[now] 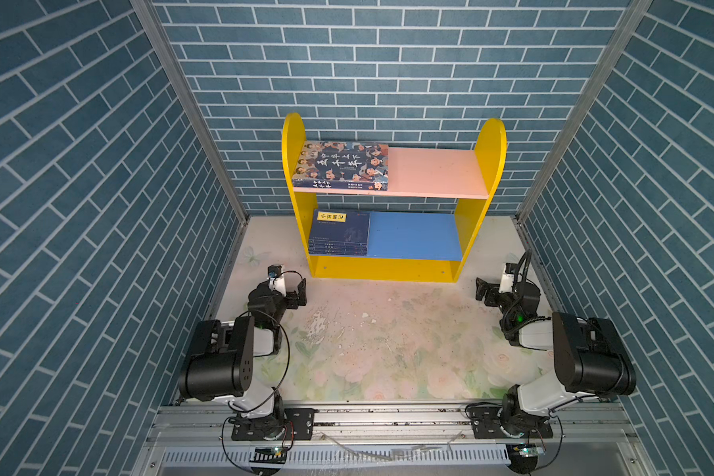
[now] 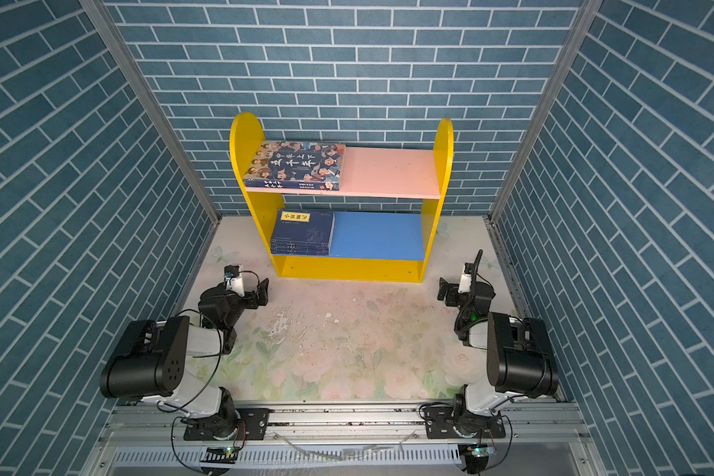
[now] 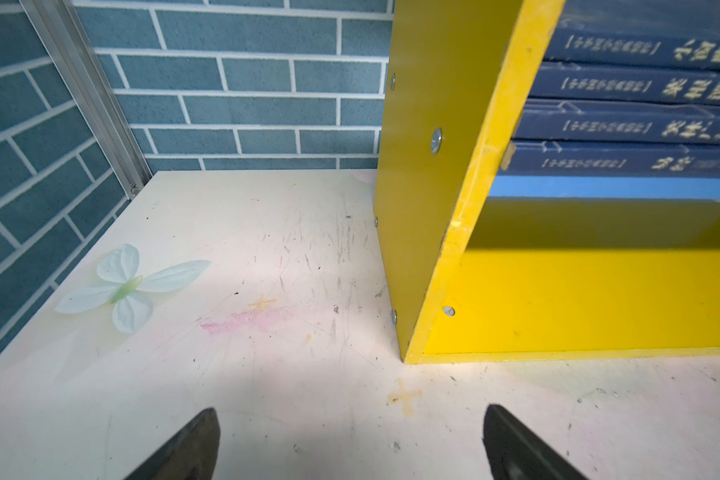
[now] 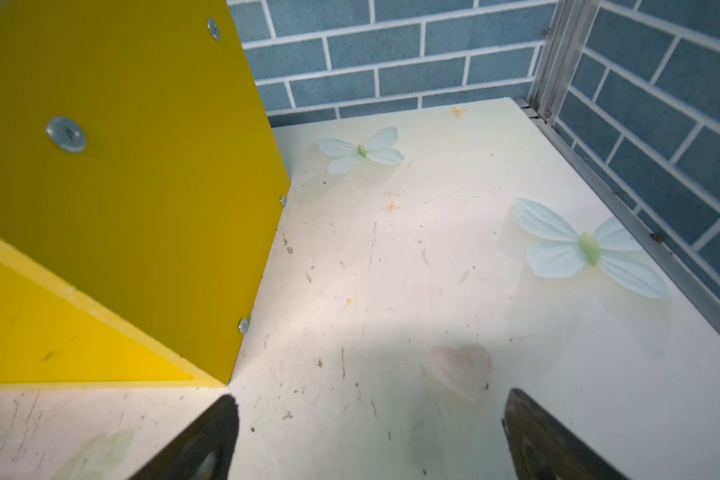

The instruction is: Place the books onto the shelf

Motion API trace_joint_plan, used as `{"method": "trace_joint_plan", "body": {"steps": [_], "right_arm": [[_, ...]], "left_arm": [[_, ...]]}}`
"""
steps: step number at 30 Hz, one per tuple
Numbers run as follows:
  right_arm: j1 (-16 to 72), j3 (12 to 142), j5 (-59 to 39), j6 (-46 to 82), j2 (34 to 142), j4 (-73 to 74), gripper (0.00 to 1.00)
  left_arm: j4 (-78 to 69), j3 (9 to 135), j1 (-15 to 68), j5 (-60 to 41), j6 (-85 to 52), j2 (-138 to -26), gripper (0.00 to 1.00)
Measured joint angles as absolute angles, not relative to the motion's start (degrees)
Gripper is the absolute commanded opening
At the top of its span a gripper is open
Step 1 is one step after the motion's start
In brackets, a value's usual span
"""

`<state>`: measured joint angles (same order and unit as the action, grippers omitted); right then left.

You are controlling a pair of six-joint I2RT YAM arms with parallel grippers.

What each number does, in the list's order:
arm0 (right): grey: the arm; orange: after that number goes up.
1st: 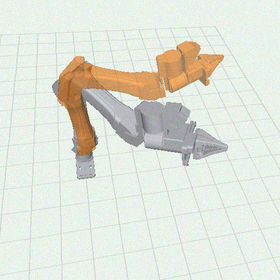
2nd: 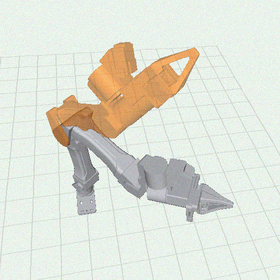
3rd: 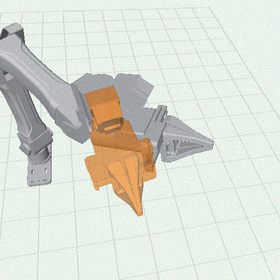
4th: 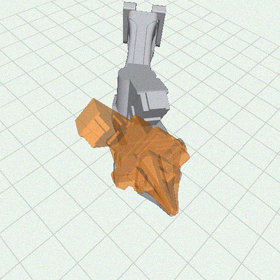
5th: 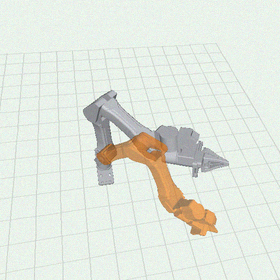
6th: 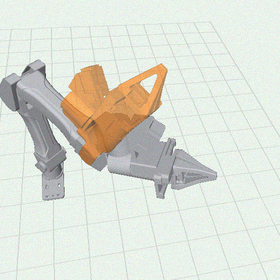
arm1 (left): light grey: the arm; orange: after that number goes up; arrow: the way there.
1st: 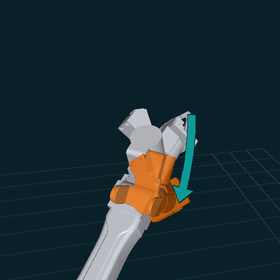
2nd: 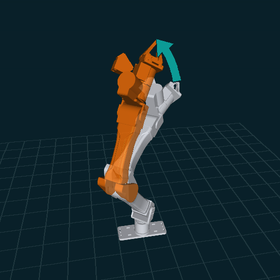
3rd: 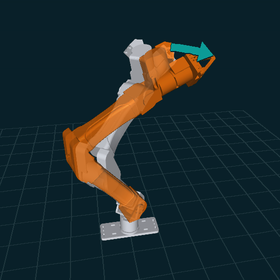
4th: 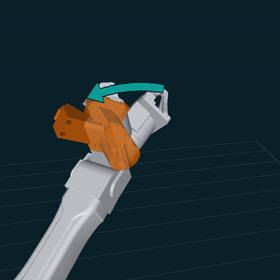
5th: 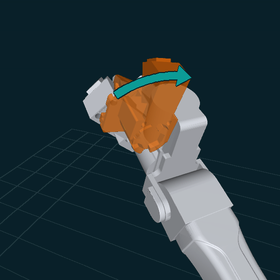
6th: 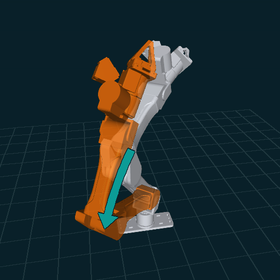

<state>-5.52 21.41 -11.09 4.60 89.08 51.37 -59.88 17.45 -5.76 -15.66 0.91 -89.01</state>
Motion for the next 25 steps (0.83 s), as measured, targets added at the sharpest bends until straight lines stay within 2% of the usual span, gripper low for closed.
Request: {"method": "trace_joint_plan", "body": {"steps": [25], "right_arm": [[-5.52, 21.41, -11.81, 4.38, 89.08, 51.18, 0.99]], "left_arm": [[-55.09, 19.16, -4.47, -14.59, 2.24, -88.92, 1.0]]}}
